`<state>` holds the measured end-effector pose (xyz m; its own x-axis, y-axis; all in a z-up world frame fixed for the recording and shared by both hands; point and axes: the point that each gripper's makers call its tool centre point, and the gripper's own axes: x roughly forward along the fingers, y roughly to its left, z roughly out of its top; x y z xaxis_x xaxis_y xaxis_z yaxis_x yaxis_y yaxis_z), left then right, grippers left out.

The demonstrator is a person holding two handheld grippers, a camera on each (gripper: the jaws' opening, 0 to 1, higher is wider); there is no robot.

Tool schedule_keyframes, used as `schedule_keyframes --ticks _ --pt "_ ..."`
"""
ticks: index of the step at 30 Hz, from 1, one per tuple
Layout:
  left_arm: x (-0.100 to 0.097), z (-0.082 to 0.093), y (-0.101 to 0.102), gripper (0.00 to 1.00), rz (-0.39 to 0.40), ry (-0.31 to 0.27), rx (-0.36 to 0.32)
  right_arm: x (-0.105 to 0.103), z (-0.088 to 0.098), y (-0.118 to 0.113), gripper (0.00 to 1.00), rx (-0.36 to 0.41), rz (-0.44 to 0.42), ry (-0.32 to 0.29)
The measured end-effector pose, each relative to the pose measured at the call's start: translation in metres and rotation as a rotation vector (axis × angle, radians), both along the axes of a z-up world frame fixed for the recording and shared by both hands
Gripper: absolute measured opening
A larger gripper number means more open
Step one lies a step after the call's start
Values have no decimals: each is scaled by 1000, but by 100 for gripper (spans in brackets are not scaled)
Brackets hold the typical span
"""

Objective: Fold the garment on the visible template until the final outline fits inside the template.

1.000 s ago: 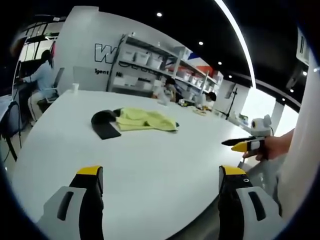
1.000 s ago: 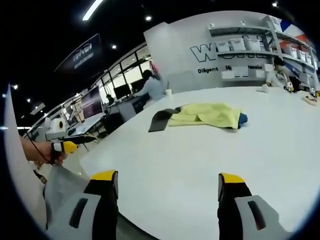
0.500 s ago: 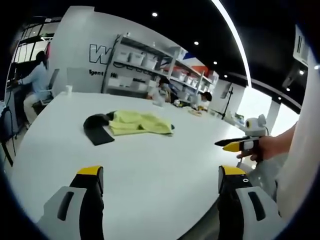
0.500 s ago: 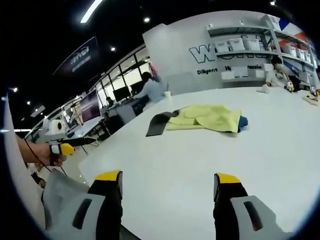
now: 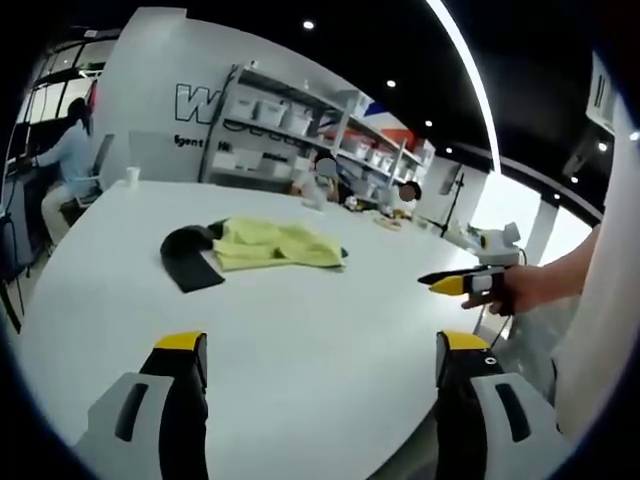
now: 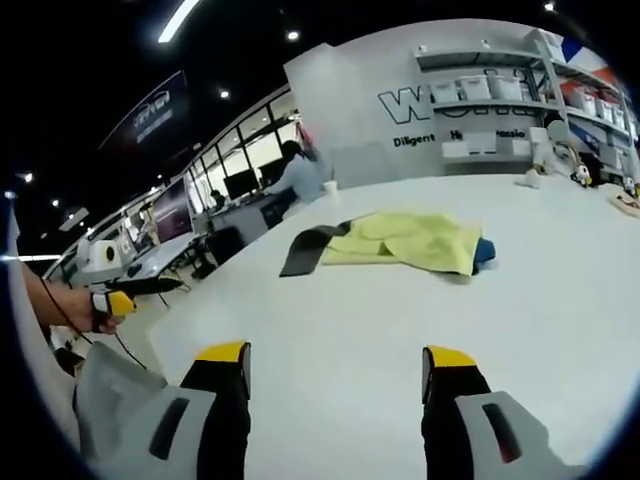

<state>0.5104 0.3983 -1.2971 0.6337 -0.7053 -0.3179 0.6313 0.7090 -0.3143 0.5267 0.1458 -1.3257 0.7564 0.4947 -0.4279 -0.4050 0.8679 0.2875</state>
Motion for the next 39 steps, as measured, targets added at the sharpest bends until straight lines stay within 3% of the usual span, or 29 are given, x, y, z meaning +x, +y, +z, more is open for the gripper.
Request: schedule_keyframes --ticks 19,23,39 --pt "35 -6 -19 92 -44 17 4 78 -17 -22 57 -23 -27 20" --pt "44 -5 -26 92 -56 15 3 96 -18 -28 54 16 -57 31" --pt "82 -7 -45 91 -86 13 -2 159 -43 -51 48 -6 -126 52"
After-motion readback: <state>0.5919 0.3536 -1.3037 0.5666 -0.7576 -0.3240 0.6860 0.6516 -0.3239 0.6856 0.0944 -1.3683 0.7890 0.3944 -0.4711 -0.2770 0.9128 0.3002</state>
